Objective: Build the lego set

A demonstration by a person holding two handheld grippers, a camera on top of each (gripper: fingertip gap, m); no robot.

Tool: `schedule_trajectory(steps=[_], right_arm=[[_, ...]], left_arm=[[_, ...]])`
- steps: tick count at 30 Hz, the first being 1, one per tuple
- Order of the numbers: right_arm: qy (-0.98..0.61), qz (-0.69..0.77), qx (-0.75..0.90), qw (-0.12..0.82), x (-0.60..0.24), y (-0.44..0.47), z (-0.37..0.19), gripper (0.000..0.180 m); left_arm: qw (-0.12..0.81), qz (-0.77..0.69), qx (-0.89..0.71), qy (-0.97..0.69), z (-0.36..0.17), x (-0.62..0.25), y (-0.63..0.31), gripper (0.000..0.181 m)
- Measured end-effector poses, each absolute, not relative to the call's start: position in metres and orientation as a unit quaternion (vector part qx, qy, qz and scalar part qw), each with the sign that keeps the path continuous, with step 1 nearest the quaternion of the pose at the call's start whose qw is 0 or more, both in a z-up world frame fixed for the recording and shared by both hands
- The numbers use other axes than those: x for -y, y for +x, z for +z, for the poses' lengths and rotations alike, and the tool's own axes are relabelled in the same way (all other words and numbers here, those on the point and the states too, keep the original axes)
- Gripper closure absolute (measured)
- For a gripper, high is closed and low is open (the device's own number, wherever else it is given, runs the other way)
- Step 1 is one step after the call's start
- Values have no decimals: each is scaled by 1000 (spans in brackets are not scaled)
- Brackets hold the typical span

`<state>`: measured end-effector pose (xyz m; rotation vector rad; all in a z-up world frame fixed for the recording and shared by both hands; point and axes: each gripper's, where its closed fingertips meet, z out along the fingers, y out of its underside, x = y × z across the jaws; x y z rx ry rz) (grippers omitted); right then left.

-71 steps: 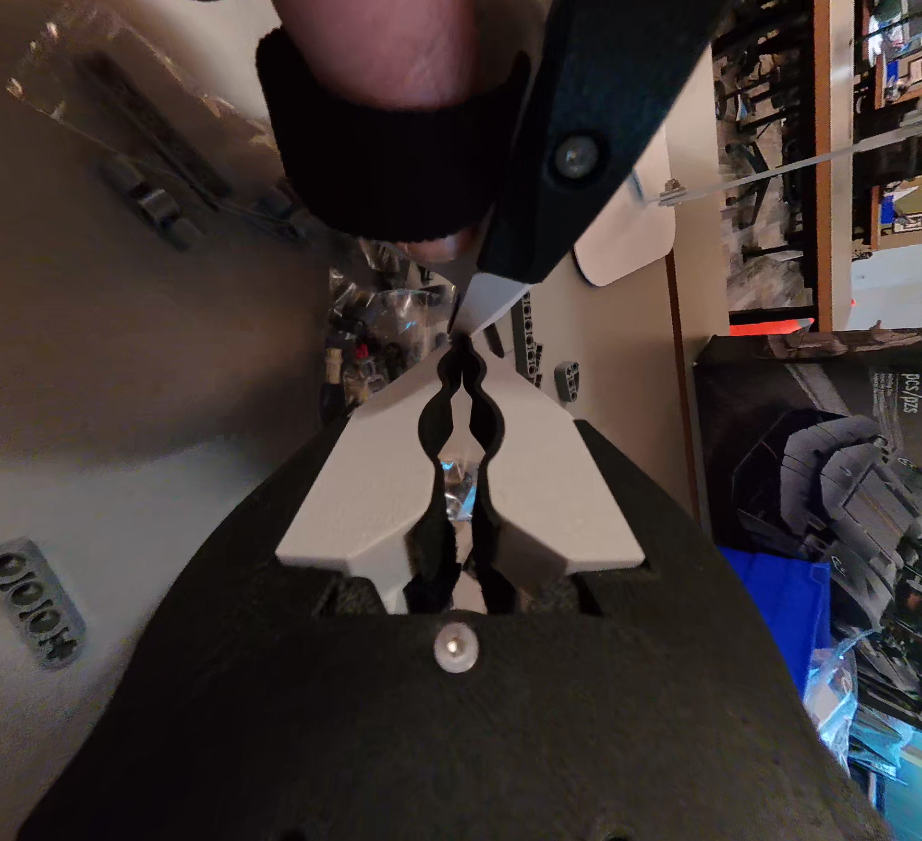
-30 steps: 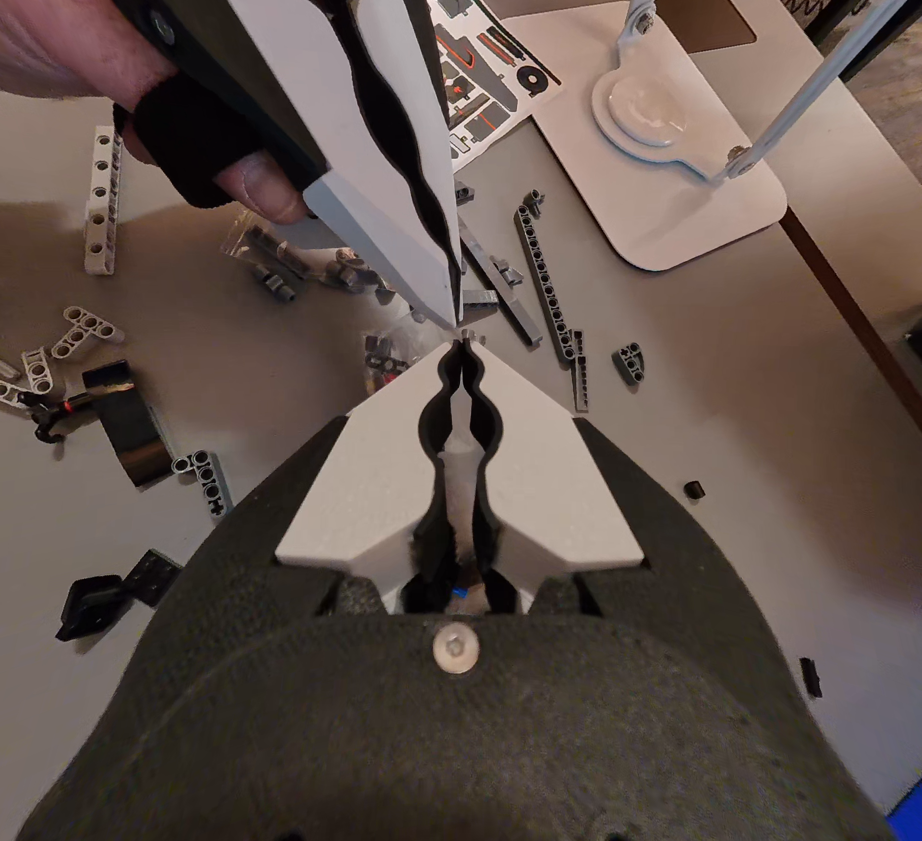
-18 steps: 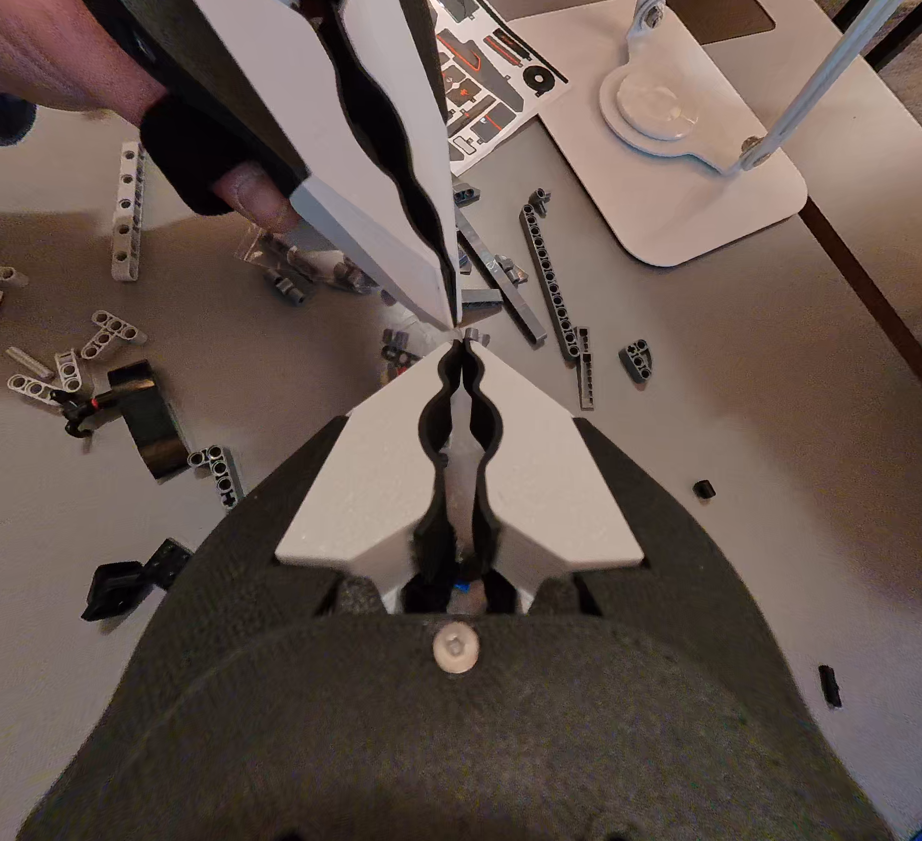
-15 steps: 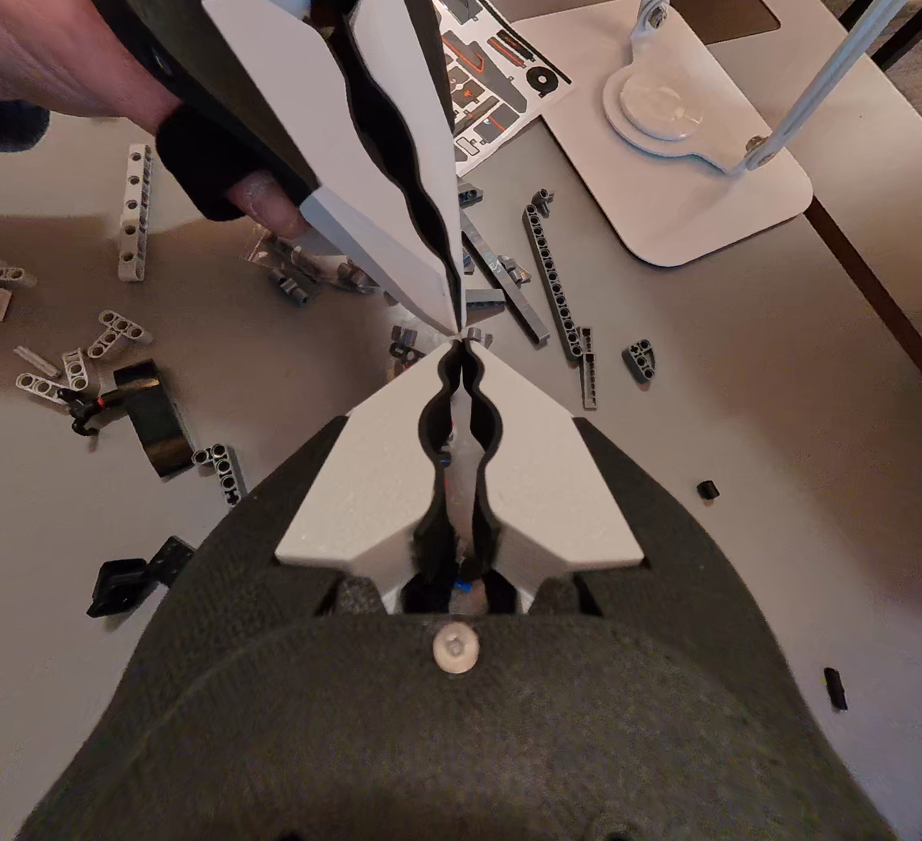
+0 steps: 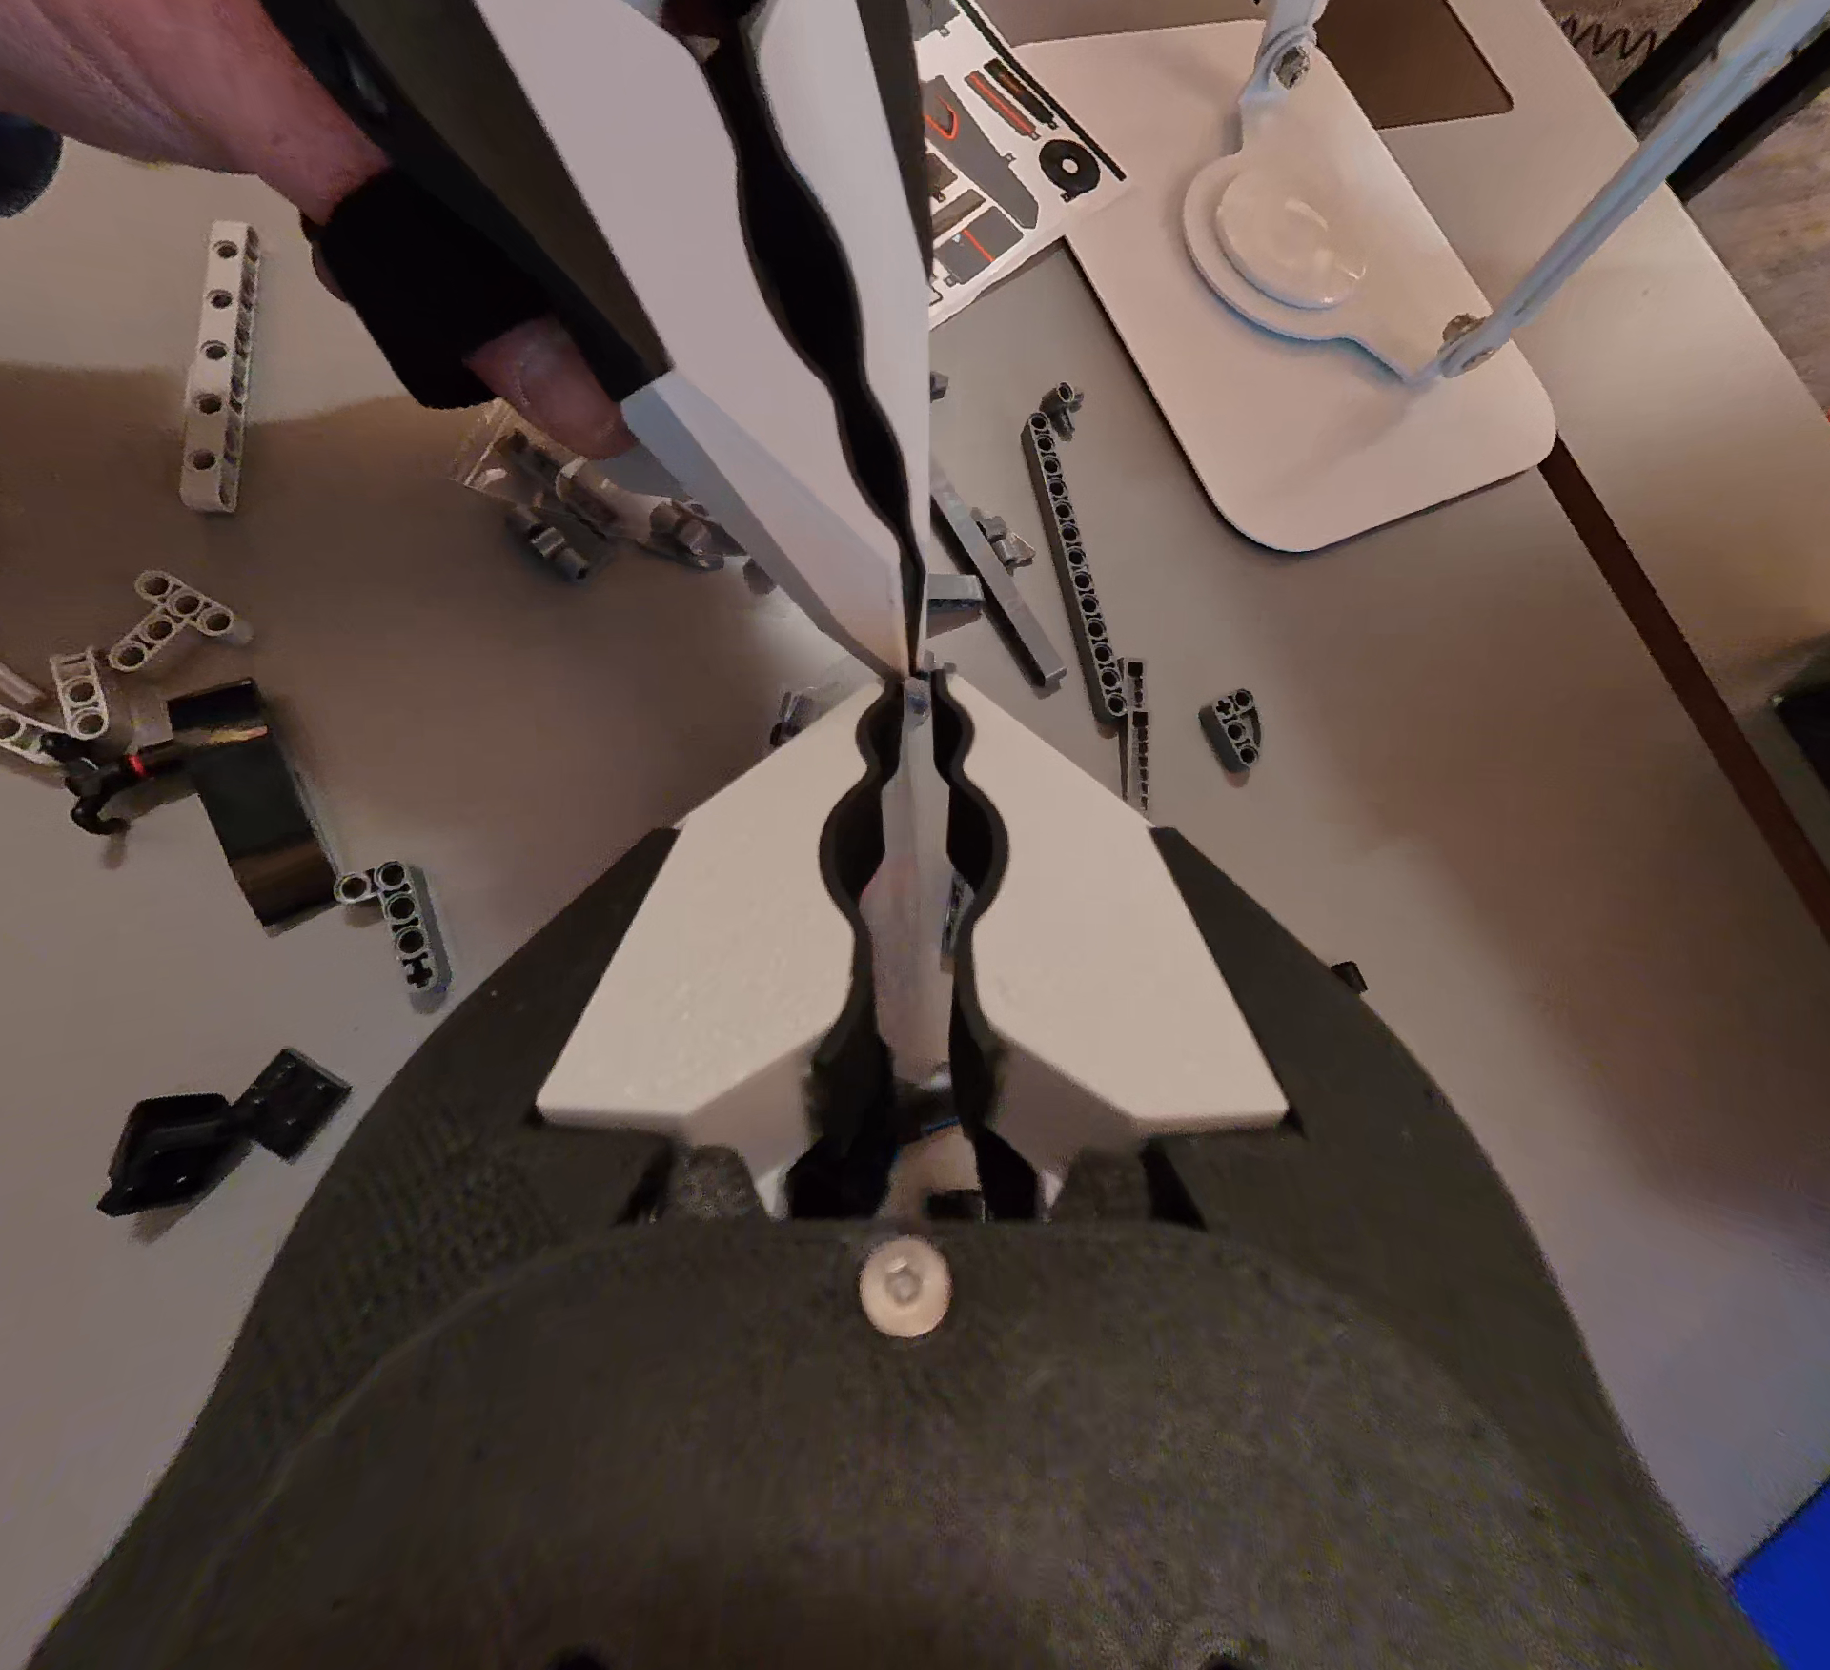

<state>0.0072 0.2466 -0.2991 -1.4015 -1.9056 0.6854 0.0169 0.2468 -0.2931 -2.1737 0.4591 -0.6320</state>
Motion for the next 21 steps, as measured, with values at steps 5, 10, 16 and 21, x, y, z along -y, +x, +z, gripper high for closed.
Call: schedule_trajectory(steps=[5,10,16,21], right_arm=[[-528,242,738,343,-247,6,-299,180],[-542,199,730,365,-254,2,-303,180],[-548,166,728,377,-255,-6,-309,180],[-554,218,719,358,-254,0,-310,180]], left_arm=[[401,-252,-182,-862,-293,-248,16,181],[393,-244,-143,-875,-297,-255,9,181],[391,-226,-95,-887,-307,-263,-2,181],[410,-221,-117,-877,-295,-257,-4,180]])
